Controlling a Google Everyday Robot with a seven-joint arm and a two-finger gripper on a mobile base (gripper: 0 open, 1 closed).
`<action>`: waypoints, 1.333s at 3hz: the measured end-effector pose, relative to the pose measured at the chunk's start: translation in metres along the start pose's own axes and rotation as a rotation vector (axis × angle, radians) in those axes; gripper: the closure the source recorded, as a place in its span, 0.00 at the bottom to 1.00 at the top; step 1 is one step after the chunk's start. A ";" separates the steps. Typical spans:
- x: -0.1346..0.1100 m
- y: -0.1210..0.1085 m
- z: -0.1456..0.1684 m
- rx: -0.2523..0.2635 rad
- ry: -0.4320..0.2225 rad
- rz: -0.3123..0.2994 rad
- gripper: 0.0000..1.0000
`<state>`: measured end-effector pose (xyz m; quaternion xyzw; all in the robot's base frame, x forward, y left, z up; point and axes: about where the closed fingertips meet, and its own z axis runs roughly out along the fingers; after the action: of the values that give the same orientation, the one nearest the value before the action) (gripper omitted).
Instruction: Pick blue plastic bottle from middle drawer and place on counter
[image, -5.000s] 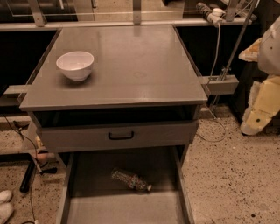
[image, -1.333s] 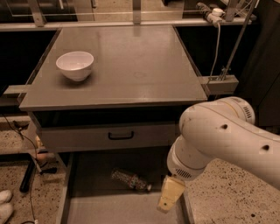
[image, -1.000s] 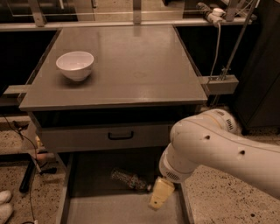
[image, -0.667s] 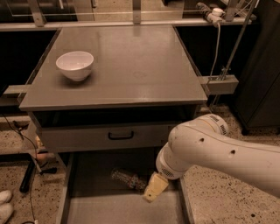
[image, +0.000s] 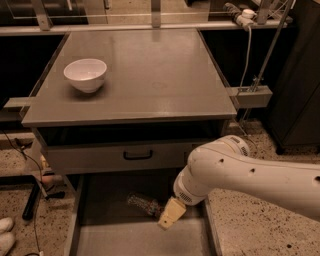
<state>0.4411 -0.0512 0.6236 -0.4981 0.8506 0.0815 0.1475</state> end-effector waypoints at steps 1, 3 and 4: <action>0.000 0.012 0.016 -0.040 -0.007 0.003 0.00; -0.014 0.037 0.089 -0.073 -0.065 0.030 0.00; -0.030 0.034 0.142 -0.100 -0.091 0.049 0.00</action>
Offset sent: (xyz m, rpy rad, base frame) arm -0.0234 0.0702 -0.1067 0.1216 0.0526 -0.0234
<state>0.4489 0.0306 0.4990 -0.4797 0.8498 0.1500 0.1591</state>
